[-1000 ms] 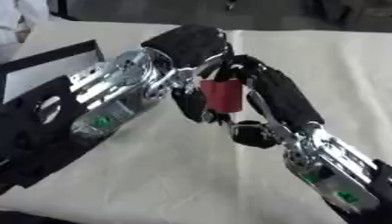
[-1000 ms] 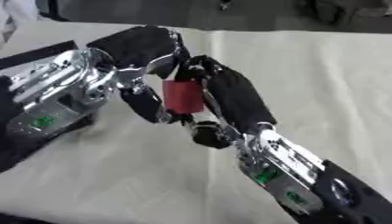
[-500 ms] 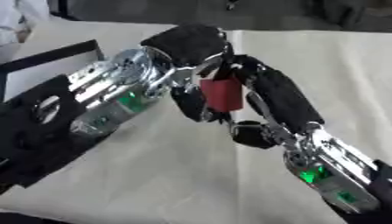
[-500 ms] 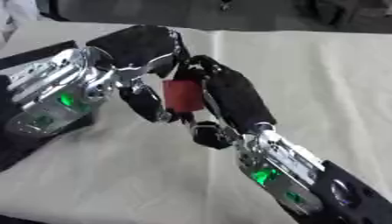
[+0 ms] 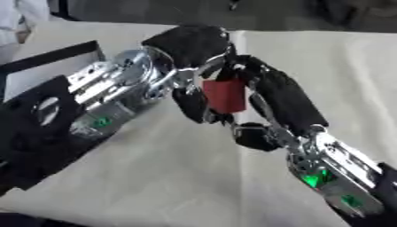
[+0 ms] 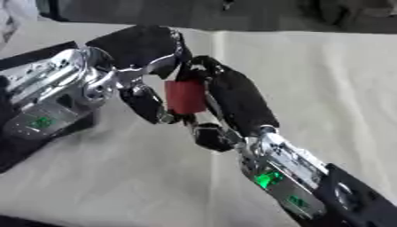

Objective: Pick up the objects with one hand, pass them to the other hand, and then place them into the box on the other side of the table.

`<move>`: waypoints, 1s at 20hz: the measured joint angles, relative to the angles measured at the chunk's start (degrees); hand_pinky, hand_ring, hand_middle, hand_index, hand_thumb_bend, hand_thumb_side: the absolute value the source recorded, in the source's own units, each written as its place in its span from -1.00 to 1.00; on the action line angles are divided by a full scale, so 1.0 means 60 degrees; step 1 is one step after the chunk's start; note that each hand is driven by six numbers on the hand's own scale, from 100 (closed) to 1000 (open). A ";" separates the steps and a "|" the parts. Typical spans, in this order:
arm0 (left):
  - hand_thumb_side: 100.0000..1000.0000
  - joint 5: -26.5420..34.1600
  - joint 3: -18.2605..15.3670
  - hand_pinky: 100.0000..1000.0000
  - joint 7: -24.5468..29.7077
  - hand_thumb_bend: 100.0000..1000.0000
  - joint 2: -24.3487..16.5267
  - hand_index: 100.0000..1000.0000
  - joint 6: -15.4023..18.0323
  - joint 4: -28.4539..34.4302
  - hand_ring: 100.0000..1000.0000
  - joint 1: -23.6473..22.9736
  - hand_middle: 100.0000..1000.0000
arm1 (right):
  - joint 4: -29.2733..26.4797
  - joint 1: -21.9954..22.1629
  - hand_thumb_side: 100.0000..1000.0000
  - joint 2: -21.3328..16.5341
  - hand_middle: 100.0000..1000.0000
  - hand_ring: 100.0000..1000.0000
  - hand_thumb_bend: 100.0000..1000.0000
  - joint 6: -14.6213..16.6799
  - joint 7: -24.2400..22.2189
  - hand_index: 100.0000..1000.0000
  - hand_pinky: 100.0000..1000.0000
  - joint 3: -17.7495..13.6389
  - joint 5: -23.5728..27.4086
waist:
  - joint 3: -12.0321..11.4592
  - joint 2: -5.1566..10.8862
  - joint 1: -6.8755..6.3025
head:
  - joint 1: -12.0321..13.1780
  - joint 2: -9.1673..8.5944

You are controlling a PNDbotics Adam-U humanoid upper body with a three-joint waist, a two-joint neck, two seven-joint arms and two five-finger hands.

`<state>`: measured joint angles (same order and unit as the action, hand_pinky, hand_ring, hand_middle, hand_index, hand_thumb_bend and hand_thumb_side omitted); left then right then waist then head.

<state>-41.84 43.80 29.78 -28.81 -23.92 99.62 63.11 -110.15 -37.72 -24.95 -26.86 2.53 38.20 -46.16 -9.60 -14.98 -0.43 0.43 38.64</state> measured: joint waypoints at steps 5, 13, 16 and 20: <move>-1.00 -0.0003 0.0000 0.12 0.0040 -0.81 -0.0007 -0.36 0.0011 0.0000 -0.34 -0.0016 -0.65 | 0.0000 0.0001 -1.00 -0.0012 0.75 0.58 -0.09 0.0193 -0.0155 1.00 0.46 -0.0033 -0.0232 | 0.0028 0.0000 -0.0001 | 0.0000 -0.0004; -1.00 0.0008 -0.0005 0.12 0.0100 -0.82 -0.0034 -0.36 -0.0004 0.0038 -0.34 -0.0016 -0.65 | 0.0000 0.0072 -0.69 -0.0016 0.85 0.63 -0.55 0.0473 -0.0155 1.00 0.59 -0.0087 -0.0595 | 0.0047 0.0000 -0.0006 | 0.0000 -0.0030; -1.00 0.0008 -0.0017 0.12 0.0116 -0.80 -0.0035 -0.36 -0.0013 0.0039 -0.34 -0.0016 -0.66 | 0.0000 0.0076 -0.72 -0.0016 0.84 0.61 -0.57 0.0462 -0.0155 1.00 0.57 -0.0105 -0.0594 | 0.0047 0.0000 -0.0006 | -0.0002 -0.0075; -1.00 0.0008 -0.0020 0.12 0.0155 -0.80 -0.0035 -0.36 -0.0028 0.0039 -0.34 -0.0026 -0.66 | -0.0001 0.0076 -0.73 -0.0006 0.84 0.60 -0.58 0.0317 -0.0169 1.00 0.56 -0.0088 -0.0525 | 0.0047 0.0000 -0.0006 | -0.0005 -0.0089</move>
<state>-41.79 43.68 30.71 -29.02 -24.09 99.85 62.96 -110.15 -37.27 -24.98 -24.96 1.51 37.67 -49.31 -9.32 -14.98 -0.47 0.40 38.11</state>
